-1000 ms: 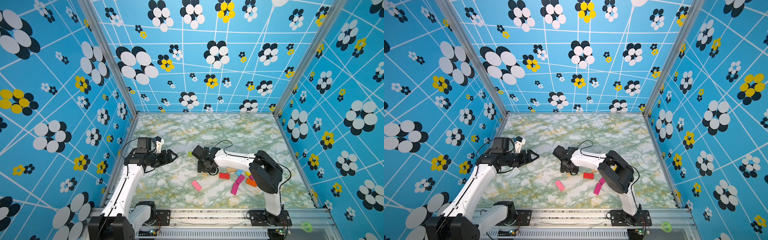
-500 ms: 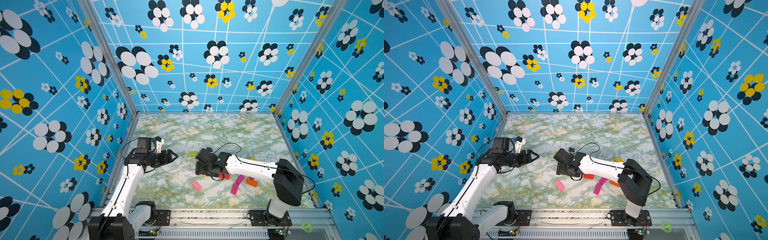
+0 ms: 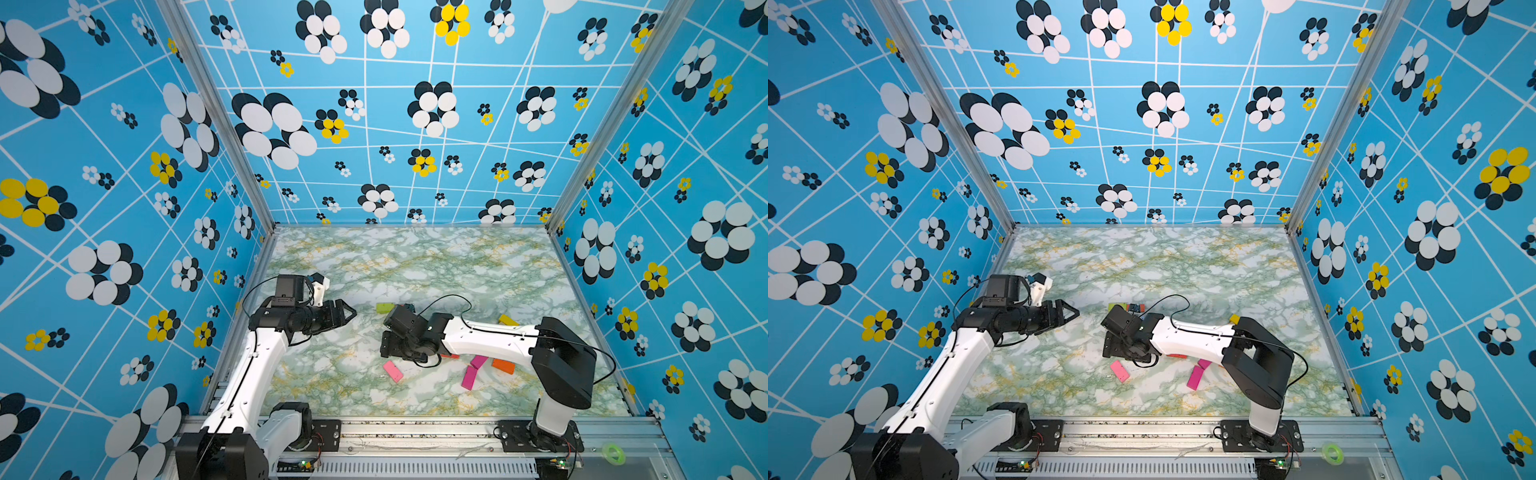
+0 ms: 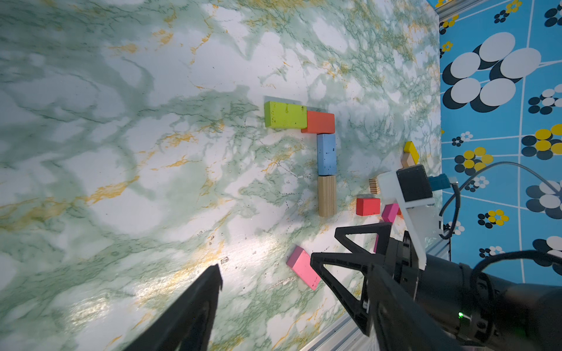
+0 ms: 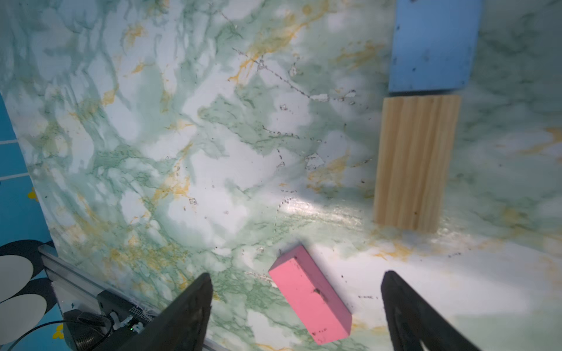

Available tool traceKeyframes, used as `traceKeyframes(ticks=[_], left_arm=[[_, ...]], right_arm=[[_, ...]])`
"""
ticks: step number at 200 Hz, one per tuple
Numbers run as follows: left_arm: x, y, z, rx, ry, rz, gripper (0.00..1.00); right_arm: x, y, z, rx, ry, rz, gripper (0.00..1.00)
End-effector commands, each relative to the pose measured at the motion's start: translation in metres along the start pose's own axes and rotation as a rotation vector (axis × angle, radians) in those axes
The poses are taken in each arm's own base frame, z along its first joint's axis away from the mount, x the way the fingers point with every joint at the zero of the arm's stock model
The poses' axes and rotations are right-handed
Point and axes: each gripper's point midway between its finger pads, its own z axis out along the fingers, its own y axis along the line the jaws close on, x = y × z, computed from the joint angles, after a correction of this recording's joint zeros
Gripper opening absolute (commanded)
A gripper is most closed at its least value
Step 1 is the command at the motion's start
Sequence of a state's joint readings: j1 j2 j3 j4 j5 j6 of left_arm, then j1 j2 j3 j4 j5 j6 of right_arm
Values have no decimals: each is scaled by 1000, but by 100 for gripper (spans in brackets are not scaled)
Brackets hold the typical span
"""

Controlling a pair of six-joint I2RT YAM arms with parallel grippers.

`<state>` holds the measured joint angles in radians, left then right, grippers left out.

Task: Assemble the number 7 with building blocks
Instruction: Assemble the building block at the center of the board.

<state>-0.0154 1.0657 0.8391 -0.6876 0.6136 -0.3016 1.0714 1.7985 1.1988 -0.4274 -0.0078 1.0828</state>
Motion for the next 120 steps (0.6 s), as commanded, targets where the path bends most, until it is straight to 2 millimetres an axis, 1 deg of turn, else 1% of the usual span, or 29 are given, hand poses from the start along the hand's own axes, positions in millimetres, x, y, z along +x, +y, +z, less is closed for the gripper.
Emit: traceKeyframes(ticks=[1, 53, 120], left_arm=[[5, 2, 3, -5, 17, 13, 79], [5, 2, 3, -3, 18, 13, 79], [5, 2, 4, 1, 22, 12, 79]], right_arm=[[4, -4, 10, 7, 32, 13, 89], [2, -9, 19, 13, 56, 40, 89], [-2, -16, 26, 26, 64, 61, 89]])
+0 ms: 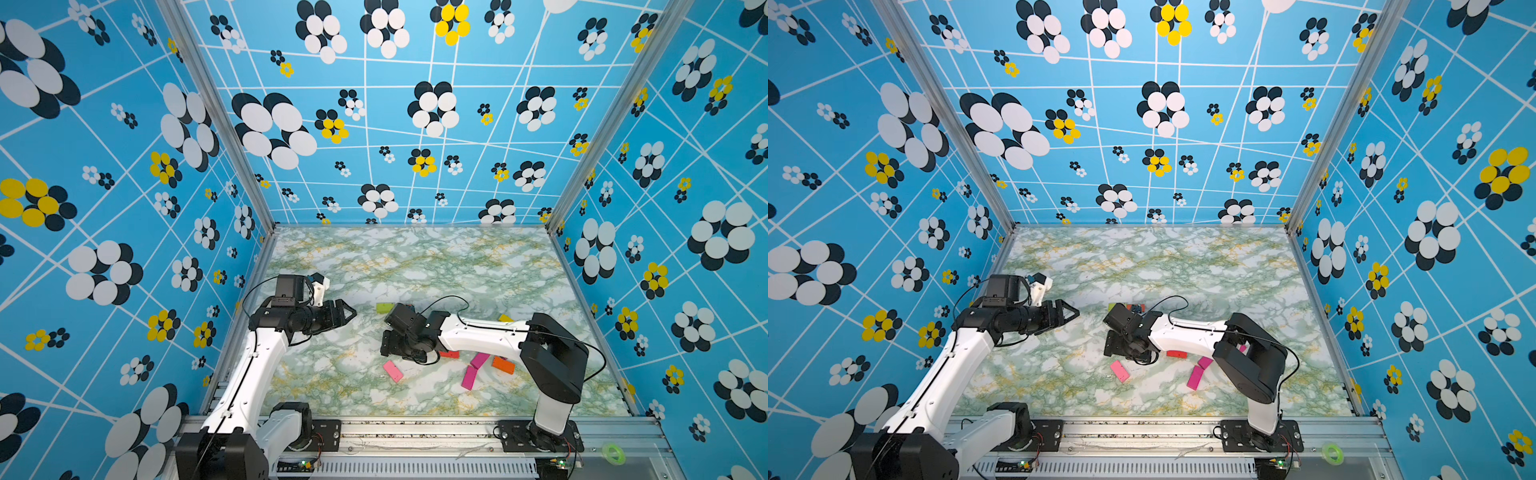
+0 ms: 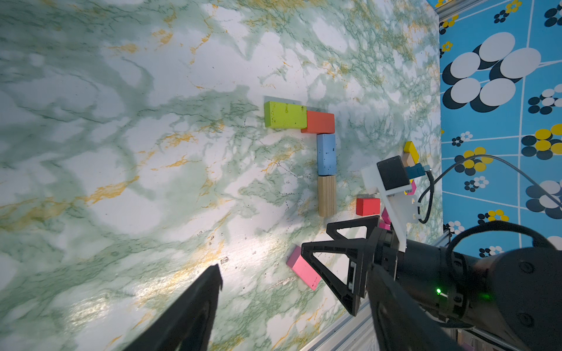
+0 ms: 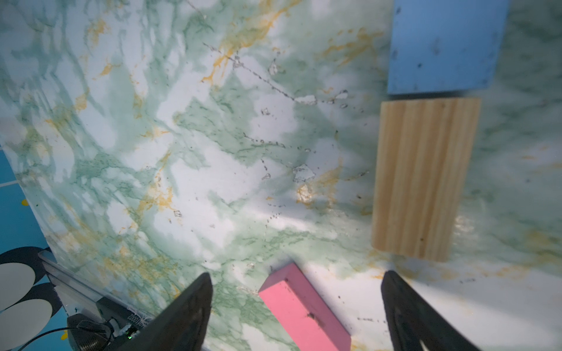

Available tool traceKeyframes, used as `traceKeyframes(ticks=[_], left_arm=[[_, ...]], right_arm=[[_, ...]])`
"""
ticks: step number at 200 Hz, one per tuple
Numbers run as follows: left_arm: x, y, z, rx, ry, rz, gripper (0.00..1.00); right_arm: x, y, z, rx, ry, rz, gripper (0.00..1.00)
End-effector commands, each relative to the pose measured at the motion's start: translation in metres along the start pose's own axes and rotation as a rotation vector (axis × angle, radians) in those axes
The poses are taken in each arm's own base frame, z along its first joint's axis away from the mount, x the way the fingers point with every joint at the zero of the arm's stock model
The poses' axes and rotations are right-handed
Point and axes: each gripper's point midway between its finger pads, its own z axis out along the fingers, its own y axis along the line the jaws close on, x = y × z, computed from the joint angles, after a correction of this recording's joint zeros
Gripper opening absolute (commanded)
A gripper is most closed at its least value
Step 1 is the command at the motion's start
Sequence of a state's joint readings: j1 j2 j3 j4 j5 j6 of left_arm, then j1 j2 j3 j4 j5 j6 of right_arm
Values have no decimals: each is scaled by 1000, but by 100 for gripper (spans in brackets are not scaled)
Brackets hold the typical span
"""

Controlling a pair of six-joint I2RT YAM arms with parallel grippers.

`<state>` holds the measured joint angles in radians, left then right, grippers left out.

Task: Assemble the number 7 with building blocks
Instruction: Assemble the building block at the center of the board.

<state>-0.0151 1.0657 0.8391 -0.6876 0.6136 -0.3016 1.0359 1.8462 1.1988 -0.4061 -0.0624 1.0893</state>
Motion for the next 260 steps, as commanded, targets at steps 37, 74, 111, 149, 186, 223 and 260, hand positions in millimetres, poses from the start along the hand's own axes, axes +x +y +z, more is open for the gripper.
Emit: traceKeyframes(ticks=[37, 74, 111, 149, 186, 223, 260], left_arm=[[6, 1, 5, 5, 26, 10, 79], [6, 1, 5, 7, 26, 10, 79], [6, 1, 5, 8, 26, 10, 79], [6, 1, 5, 8, 28, 9, 79], [6, 1, 5, 9, 31, 9, 79], [6, 1, 6, 10, 31, 8, 79], [6, 1, 5, 10, 29, 10, 79]], right_arm=[[-1, -8, 12, 26, 19, 23, 89], [-1, -9, 15, 30, 21, 23, 89], [-3, -11, 16, 34, 18, 25, 89], [-5, -12, 18, 36, 19, 28, 89], [-7, -13, 19, 37, 18, 30, 89], [-8, -14, 20, 41, 15, 31, 89], [-9, -16, 19, 46, 9, 34, 89]])
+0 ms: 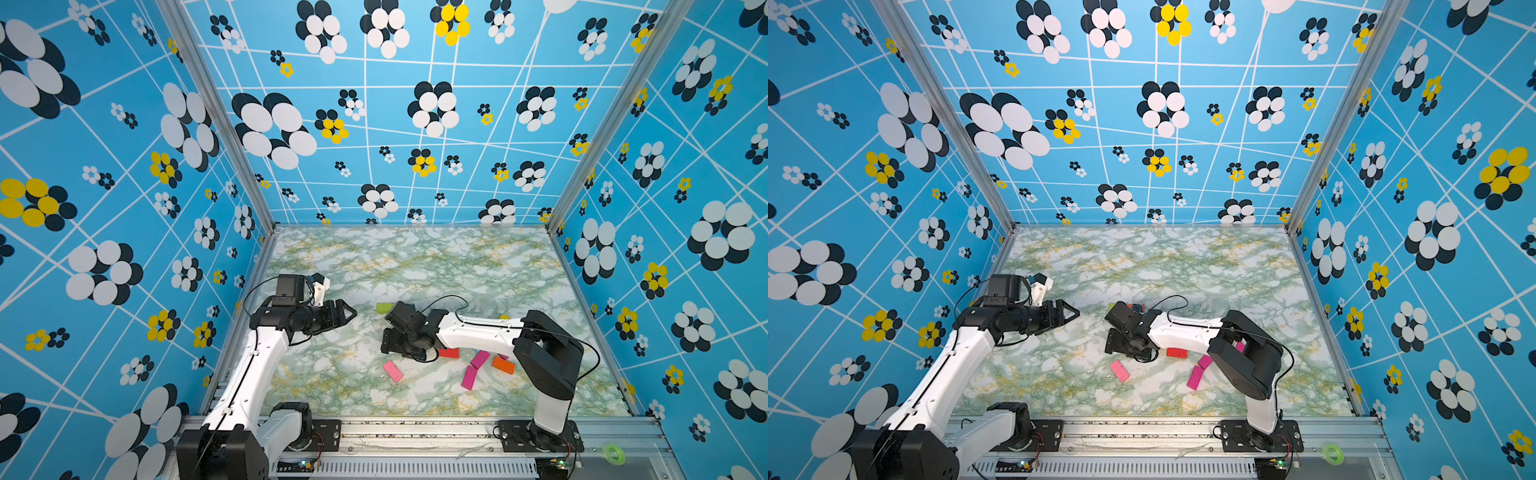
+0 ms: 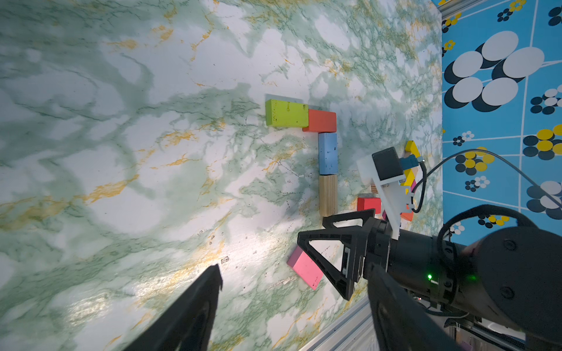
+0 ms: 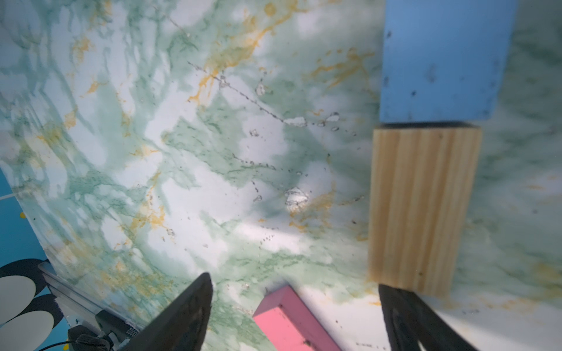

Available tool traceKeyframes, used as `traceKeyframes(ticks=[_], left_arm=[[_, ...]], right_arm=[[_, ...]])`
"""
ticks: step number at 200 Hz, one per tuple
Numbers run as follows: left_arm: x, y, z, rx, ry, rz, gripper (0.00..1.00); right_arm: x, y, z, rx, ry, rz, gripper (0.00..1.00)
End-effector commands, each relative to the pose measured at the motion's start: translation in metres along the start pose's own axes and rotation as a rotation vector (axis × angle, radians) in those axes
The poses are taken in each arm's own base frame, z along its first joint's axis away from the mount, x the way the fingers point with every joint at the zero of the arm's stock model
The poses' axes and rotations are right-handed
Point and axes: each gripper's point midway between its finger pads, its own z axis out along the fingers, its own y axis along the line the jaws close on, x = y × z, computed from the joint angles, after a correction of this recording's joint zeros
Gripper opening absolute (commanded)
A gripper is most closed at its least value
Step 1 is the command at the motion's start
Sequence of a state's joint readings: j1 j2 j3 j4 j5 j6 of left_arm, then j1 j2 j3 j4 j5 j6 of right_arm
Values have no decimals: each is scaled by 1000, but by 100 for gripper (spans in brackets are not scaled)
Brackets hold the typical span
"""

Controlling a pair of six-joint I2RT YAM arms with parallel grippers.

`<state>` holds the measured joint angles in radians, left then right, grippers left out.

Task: Assemble the number 7 with building blocks
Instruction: Assemble the building block at the center of the board.

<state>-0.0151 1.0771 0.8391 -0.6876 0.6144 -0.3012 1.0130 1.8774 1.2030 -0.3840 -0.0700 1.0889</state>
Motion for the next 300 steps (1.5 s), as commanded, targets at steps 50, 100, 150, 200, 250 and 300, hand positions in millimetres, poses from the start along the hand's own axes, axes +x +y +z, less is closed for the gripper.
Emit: traceKeyframes(ticks=[50, 100, 150, 200, 250, 300], left_arm=[[5, 0, 4, 12, 21, 15, 79], [6, 0, 4, 14, 25, 14, 79], [6, 0, 4, 14, 24, 13, 79], [6, 0, 4, 13, 26, 13, 79], [6, 1, 4, 9, 26, 13, 79], [8, 1, 5, -11, 30, 22, 79]], right_arm=[[-3, -14, 10, 45, 4, 14, 89], [-4, -14, 11, 46, 2, 14, 89], [-5, -14, 12, 43, 2, 15, 89], [-1, -2, 1, 34, -3, -53, 88], [34, 10, 5, 74, 170, -324, 89], [55, -1, -4, 139, 221, -482, 86]])
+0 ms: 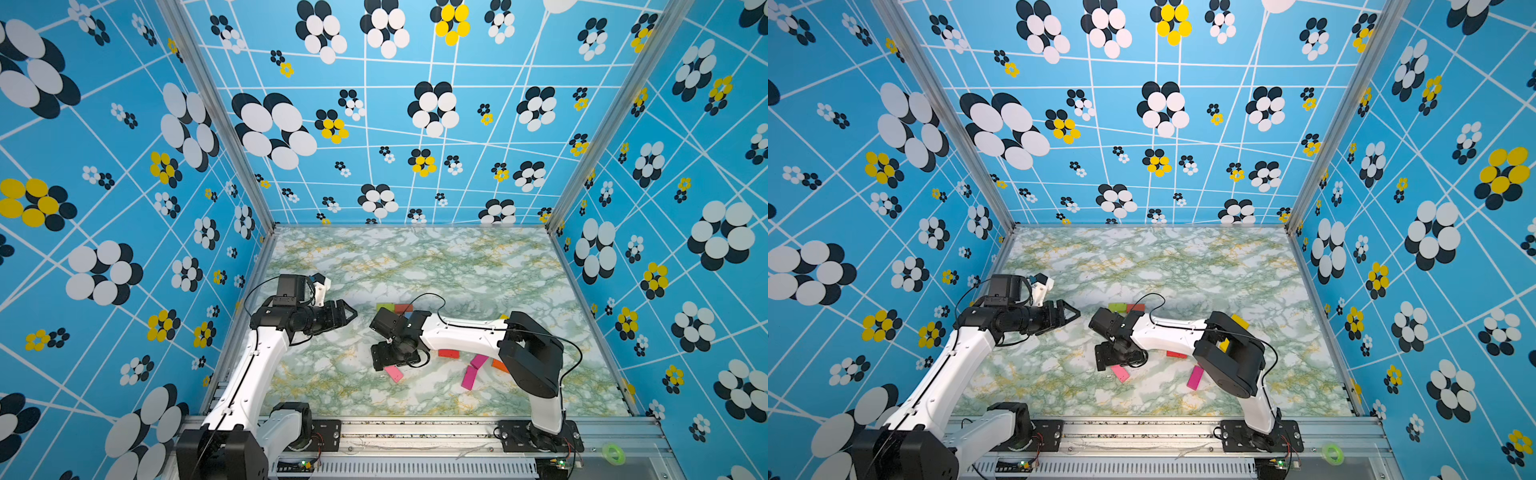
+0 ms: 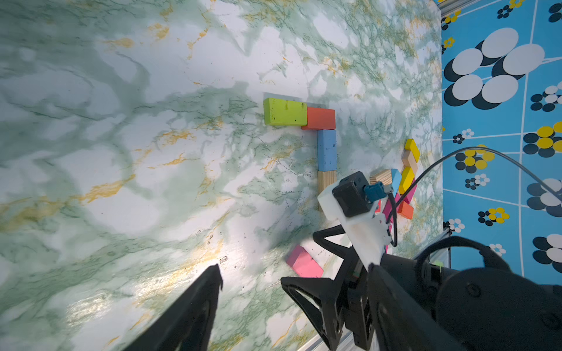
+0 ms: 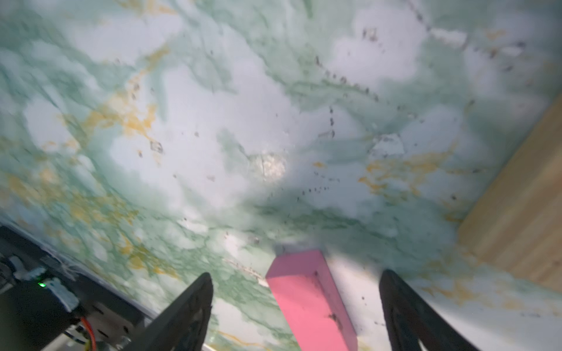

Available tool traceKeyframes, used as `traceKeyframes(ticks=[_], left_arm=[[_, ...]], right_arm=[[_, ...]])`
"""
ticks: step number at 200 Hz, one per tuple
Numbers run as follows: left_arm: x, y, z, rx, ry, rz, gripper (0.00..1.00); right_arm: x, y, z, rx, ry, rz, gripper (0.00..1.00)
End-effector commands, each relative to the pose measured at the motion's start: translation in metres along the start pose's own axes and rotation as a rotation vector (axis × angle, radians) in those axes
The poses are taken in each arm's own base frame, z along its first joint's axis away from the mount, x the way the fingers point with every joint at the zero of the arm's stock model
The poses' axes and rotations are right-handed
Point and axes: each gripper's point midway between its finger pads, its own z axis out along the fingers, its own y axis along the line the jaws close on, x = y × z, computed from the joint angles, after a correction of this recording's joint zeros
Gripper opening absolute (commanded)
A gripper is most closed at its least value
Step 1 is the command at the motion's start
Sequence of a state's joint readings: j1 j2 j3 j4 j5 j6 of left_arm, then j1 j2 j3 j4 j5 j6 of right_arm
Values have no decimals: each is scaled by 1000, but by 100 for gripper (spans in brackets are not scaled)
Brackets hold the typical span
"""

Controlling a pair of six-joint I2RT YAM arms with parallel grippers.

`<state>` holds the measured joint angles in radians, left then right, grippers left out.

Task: Assemble the number 7 with building blocks
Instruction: Assemble the building block at the center of the board, then pick up the building block from the center of the board.

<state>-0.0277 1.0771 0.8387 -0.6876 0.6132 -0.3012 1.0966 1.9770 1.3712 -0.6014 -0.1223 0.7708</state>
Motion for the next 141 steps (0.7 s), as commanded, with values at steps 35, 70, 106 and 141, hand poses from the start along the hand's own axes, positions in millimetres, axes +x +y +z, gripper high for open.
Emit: traceKeyframes(ticks=[35, 70, 106, 141], left_arm=[[8, 3, 3, -23, 23, 21, 79], [9, 2, 4, -29, 24, 32, 79], [10, 0, 4, -28, 28, 38, 79], [11, -1, 5, -25, 34, 39, 79]], right_arm=[[31, -8, -7, 124, 80, -204, 76], [36, -8, -7, 208, 76, -275, 67], [31, -10, -5, 251, 54, -285, 52], [26, -13, -4, 292, 39, -269, 50]])
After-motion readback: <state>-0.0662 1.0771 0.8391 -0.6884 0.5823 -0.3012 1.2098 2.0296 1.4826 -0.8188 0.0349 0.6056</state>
